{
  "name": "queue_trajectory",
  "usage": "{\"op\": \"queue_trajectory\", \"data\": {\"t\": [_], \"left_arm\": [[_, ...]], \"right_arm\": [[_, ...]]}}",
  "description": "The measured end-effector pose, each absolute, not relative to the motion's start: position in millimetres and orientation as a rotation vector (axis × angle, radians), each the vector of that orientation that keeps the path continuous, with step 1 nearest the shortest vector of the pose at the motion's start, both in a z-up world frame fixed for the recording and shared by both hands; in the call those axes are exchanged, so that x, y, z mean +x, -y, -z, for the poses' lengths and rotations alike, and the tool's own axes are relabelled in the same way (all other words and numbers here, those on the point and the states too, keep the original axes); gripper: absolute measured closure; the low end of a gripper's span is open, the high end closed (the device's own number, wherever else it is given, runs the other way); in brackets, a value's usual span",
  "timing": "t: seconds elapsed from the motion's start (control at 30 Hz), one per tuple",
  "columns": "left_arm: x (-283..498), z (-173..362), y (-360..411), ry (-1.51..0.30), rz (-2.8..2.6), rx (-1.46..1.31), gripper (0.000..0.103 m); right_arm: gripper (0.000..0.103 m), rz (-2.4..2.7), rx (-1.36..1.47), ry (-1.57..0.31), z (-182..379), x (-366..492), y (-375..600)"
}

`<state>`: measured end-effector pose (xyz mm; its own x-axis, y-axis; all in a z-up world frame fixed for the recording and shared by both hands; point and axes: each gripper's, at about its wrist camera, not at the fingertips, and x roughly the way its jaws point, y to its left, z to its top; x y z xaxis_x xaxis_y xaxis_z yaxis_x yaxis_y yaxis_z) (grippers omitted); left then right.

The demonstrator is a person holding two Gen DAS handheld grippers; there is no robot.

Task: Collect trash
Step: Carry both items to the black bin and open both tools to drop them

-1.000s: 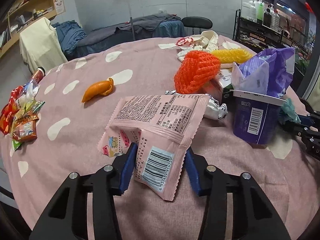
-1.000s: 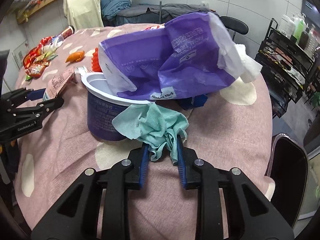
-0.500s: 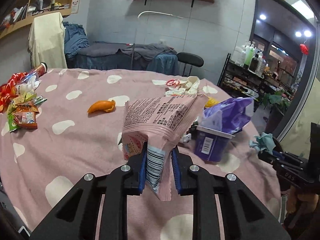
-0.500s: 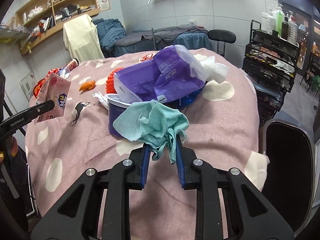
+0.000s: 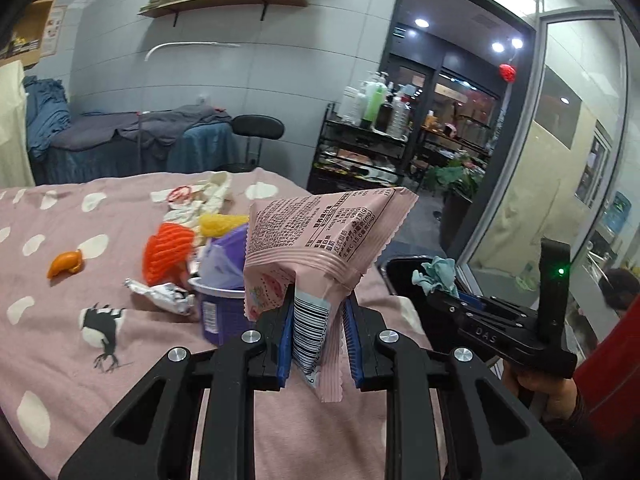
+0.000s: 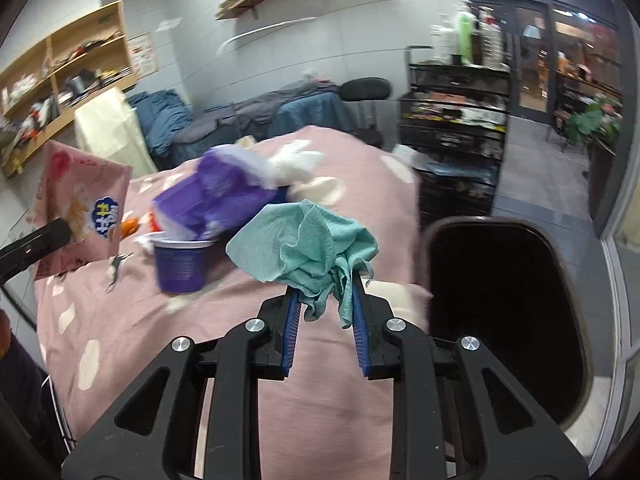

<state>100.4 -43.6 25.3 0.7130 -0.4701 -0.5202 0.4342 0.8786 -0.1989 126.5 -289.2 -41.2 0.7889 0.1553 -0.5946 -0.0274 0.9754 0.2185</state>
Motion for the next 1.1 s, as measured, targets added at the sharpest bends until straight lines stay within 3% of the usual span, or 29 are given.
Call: {"op": "queue_trajectory", "data": {"t": [0.4, 0.43, 0.5, 0.53, 0.57, 1.1], "left_arm": [[138, -13, 131, -0.690, 0.734, -0.023, 0.081], [140, -13, 137, -0.698, 0.749, -0.020, 0.081], [143, -10, 149, -0.712, 0.767, -0.012, 0.081], [144, -10, 154, -0.722, 0.779, -0.010, 0.081], [145, -8, 161, -0.737, 0.795, -0.009, 0.081], [145, 19, 246, -0.858, 0.897, 0.130, 0.080]], "right_arm": [[0.078, 0.162, 0.340, -0.792, 99, 140, 380], [0.076, 0.166, 0.352, -0.806, 106, 143, 384], [0.062, 0.181, 0.375, -0.838, 119, 146, 391], [0.045, 0.186, 0.387, -0.848, 126, 147, 393], [0.036, 0.197, 0.405, -0.849, 131, 146, 398], [0.026, 0.444, 0.481, -0.696, 110, 92, 454]]}}
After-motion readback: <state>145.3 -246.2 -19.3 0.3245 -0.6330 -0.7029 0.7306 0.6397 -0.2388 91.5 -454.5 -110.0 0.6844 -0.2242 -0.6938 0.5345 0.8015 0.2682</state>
